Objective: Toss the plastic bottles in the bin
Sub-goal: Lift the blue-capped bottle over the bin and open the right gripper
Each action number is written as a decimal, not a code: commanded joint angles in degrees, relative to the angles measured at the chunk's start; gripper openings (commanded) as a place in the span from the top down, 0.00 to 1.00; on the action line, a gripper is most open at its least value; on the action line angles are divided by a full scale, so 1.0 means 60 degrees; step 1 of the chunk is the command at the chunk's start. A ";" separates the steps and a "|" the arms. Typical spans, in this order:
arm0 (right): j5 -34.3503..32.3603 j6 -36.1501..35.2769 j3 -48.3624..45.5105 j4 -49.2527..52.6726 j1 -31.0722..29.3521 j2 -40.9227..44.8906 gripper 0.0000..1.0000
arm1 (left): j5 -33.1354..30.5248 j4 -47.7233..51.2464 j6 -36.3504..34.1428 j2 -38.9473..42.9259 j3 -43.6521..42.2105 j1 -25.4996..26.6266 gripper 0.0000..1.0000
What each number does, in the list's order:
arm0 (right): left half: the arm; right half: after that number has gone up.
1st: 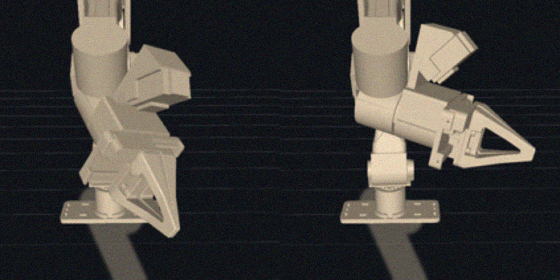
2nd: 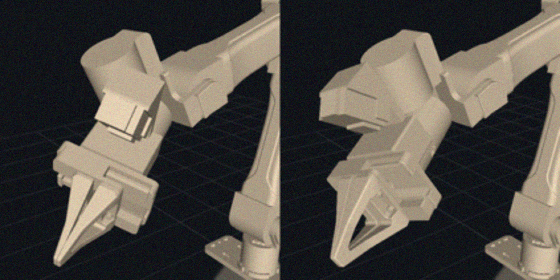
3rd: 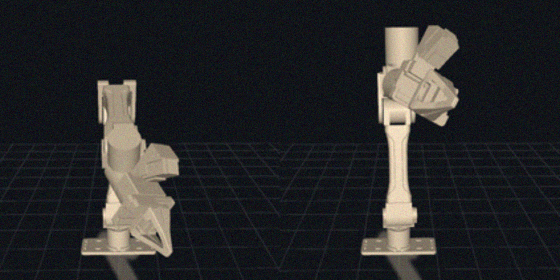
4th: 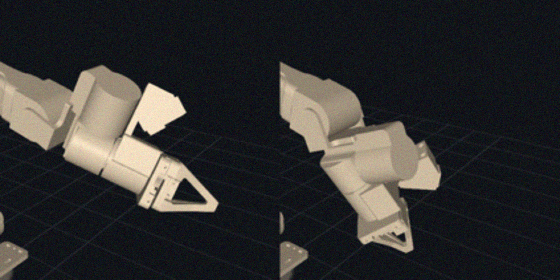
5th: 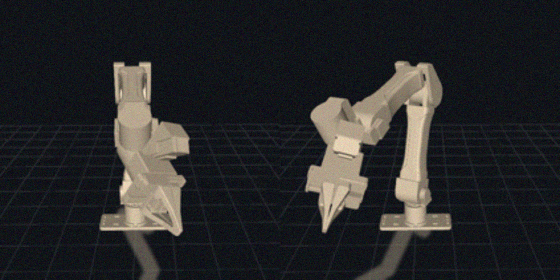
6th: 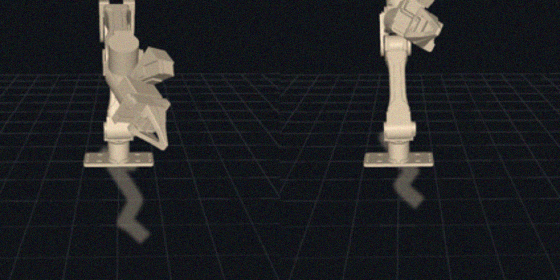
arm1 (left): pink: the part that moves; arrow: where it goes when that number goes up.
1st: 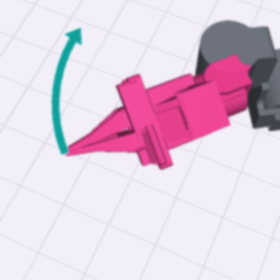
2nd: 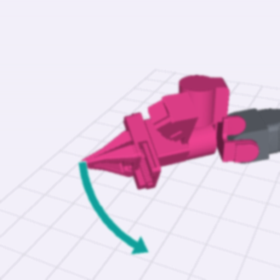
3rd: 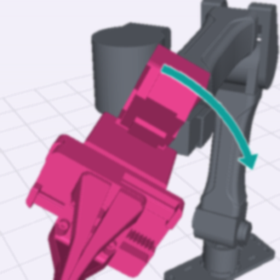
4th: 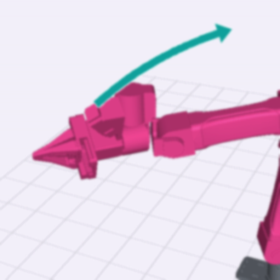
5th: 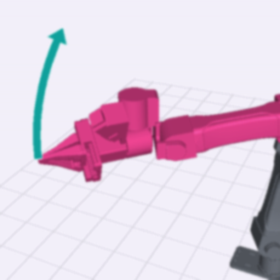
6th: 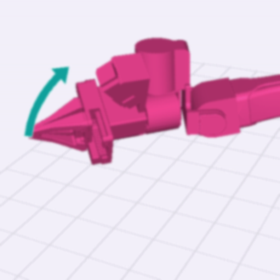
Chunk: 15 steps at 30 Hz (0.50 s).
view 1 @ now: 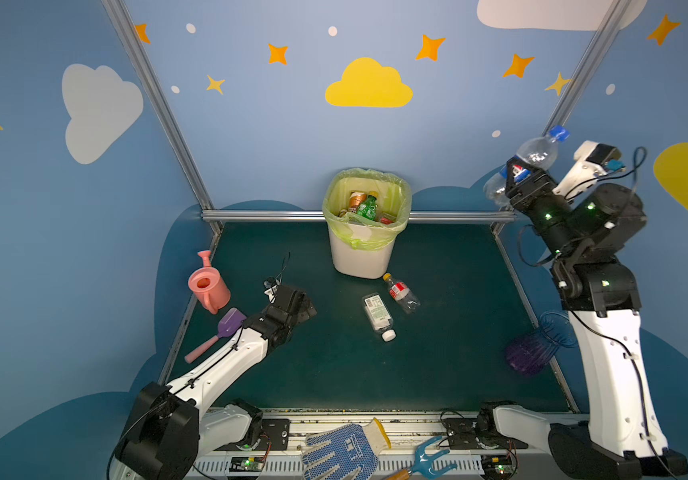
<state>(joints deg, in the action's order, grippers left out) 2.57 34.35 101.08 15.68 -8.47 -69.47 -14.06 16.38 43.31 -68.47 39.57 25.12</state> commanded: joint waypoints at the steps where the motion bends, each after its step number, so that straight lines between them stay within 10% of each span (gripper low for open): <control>1: 0.1281 0.0493 -0.0075 -0.0687 -0.0211 -0.1357 0.45 | 0.0323 -0.0052 0.0206 -0.0226 0.0047 -0.0048 0.00; 6: 0.3488 0.0089 0.1931 0.0595 -0.1680 -0.5063 0.38 | 0.0726 0.0111 0.0259 -0.0623 0.0285 -0.0045 0.00; 10: 0.3652 -0.1236 0.6542 0.4143 -0.2118 -0.7808 0.19 | 0.1080 0.0328 0.0246 -0.0874 0.0446 -0.0054 0.00; 15: 0.2092 -0.1558 0.5918 0.3209 -0.2137 -0.6169 0.04 | 0.1300 0.0291 0.0169 -0.0810 0.0344 -0.0035 0.00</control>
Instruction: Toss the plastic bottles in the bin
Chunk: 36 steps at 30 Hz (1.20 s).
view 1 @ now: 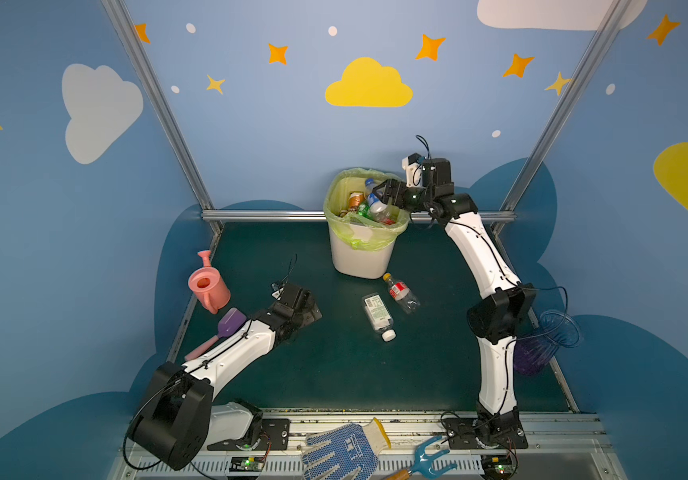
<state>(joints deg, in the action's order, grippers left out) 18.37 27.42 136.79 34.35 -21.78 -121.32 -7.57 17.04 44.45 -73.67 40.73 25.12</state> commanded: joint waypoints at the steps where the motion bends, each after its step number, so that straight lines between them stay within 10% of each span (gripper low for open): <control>1: -0.0833 -0.0386 -0.0893 -0.0521 0.0085 0.3166 0.03 | 0.0270 0.0097 -0.0023 0.0097 0.0129 -0.0038 0.00; 15: -0.1616 -0.0237 -0.6515 -0.1963 0.0952 0.6736 0.02 | 0.0648 -0.0014 0.0311 -0.1321 0.1704 0.1591 0.00; 26: -0.2307 0.0332 -1.2971 -0.2068 0.2406 0.9509 0.02 | 0.0272 0.2834 0.0390 -0.5275 0.6194 0.3454 0.00; 36: -0.2111 0.0640 -1.5742 -0.1730 0.3676 1.1311 0.02 | -0.0096 0.4841 0.0590 -0.7674 0.8998 0.3796 0.00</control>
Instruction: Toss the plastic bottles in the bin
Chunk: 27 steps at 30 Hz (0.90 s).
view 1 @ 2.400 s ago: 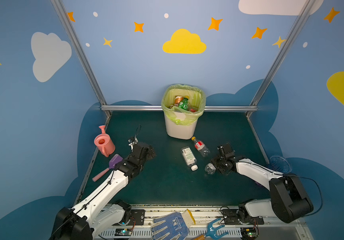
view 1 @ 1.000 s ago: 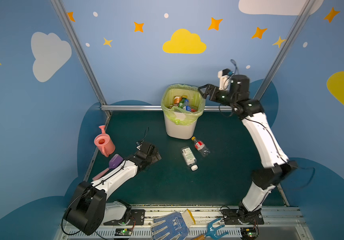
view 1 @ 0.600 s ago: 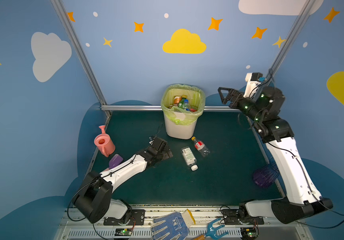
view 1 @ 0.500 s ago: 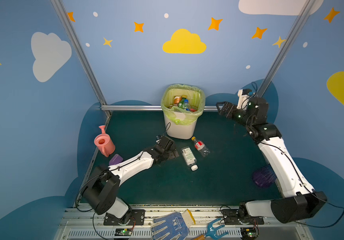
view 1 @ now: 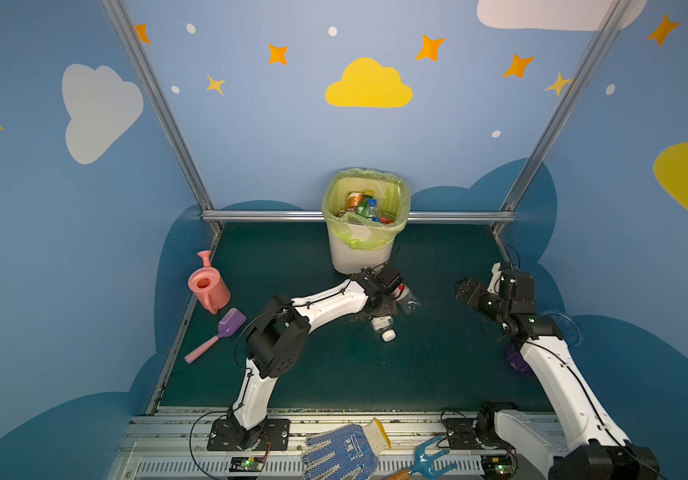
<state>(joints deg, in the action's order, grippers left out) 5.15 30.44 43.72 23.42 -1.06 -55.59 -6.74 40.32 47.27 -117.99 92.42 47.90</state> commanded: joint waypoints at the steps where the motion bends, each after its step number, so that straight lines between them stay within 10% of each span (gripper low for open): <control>1: 0.0170 0.0131 -0.0330 0.0102 0.0376 0.0490 0.02 | -0.0266 0.1034 0.0149 -0.0442 0.0566 -0.0002 0.00; 21: 0.1073 0.0165 -0.0782 0.0110 0.1422 0.0498 0.02 | -0.0174 0.1260 -0.0302 -0.1400 0.1582 -0.0132 0.03; 27: 0.1083 0.0160 -0.0827 0.0168 0.1495 0.0553 0.02 | 0.0422 0.1184 -0.0610 -0.1659 0.1537 -0.0315 0.32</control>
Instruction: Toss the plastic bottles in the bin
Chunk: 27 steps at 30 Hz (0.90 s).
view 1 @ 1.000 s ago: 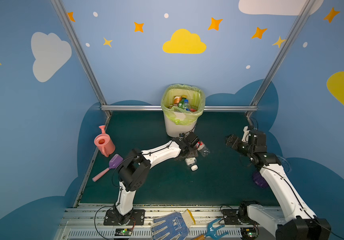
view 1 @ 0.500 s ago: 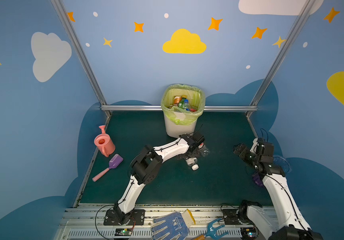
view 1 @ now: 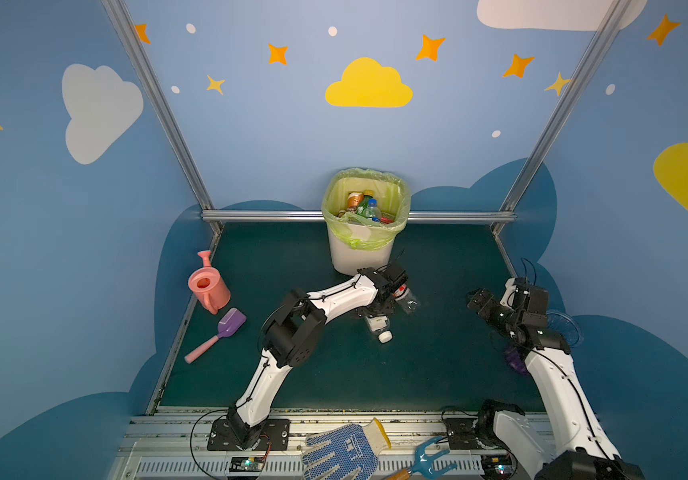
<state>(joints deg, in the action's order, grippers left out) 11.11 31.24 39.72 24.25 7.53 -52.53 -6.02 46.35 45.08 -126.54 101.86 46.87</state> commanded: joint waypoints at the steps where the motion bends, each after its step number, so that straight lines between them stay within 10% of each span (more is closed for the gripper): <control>1: 0.0096 0.0022 -0.0161 0.0023 0.0085 0.0069 0.02 | 0.0363 0.0072 -0.0268 -0.0175 -0.0184 -0.0187 0.34; 16: 0.0350 0.0292 -0.0161 -0.0077 0.0181 0.0012 0.02 | 0.0853 -0.1202 -0.0706 0.2140 -0.3052 -0.0290 0.52; 27: 0.1443 -0.0144 0.0227 -0.0670 -0.0288 -0.1073 0.07 | -0.2172 -0.1638 -0.3282 0.6688 -0.1978 -0.0004 0.52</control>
<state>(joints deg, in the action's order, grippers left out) 17.61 31.97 39.31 21.32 7.16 -57.69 -9.63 38.24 33.82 -93.62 86.70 47.31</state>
